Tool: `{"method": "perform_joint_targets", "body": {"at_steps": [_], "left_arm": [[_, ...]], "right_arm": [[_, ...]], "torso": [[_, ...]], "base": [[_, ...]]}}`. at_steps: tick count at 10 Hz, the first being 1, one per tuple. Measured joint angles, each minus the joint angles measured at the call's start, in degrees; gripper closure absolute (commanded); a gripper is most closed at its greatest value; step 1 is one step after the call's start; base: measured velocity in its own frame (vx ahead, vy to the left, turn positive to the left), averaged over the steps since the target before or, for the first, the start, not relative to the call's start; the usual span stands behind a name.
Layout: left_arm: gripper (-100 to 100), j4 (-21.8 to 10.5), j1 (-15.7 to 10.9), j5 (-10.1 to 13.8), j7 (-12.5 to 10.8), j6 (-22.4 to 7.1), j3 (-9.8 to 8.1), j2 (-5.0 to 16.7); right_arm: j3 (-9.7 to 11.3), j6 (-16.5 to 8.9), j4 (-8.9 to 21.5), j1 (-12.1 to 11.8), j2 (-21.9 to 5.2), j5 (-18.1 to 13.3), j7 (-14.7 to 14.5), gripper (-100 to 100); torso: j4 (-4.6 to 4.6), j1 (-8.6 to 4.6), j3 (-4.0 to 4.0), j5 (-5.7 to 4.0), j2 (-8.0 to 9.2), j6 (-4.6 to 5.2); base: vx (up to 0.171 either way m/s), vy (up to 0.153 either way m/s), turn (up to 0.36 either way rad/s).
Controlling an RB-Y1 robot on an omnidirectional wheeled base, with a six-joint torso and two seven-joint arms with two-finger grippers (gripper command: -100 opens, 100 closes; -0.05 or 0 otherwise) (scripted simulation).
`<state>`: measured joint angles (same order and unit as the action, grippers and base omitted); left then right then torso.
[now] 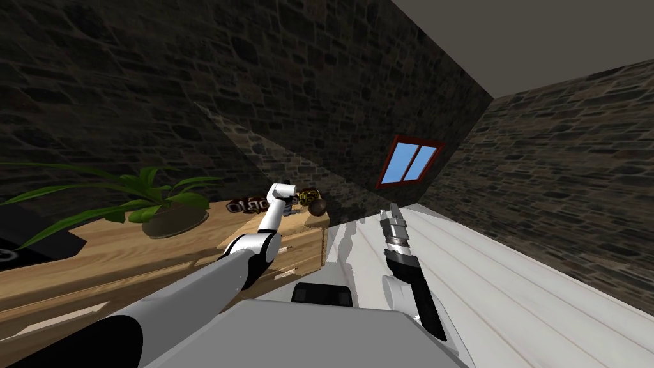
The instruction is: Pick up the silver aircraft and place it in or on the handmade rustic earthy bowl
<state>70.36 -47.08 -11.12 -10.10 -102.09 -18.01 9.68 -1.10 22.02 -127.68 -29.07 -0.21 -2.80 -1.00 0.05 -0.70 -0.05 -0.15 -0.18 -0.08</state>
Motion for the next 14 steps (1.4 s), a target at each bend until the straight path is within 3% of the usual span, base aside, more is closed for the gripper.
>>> {"method": "perform_joint_targets", "body": {"at_steps": [3,5,8,14], "left_arm": [[100,-2.53,-3.02,-1.5,-3.15,0.49,1.15,0.98],[100,-2.71,-4.55,-2.2,-3.33,0.9,0.67,1.47],[100,-4.1,-7.9,-3.17,-1.94,1.74,-1.35,1.16],[100,-4.29,-13.36,-4.51,4.02,-1.23,-7.02,-0.26]], "right_arm": [[0.0,0.0,0.0,0.0,0.0,0.0,0.0,0],[0.0,0.0,0.0,0.0,-0.01,0.0,0.0,0],[0.0,0.0,0.0,0.01,-0.01,0.0,0.0,0],[-0.01,0.0,0.0,0.0,-0.01,0.0,0.0,0]], "torso": [[0.05,0.04,0.05,-0.01,0.05,-0.03],[0.03,0.16,0.03,0.02,0.03,-0.01],[0.0,0.1,-0.01,0.02,0.0,0.12],[-0.01,0.21,0.03,0.02,0.06,0.13]], "base": [[0.044,-0.141,0.045],[0.051,-0.093,-0.006],[0.037,-0.086,-0.068],[0.041,-0.07,-0.073]]}}
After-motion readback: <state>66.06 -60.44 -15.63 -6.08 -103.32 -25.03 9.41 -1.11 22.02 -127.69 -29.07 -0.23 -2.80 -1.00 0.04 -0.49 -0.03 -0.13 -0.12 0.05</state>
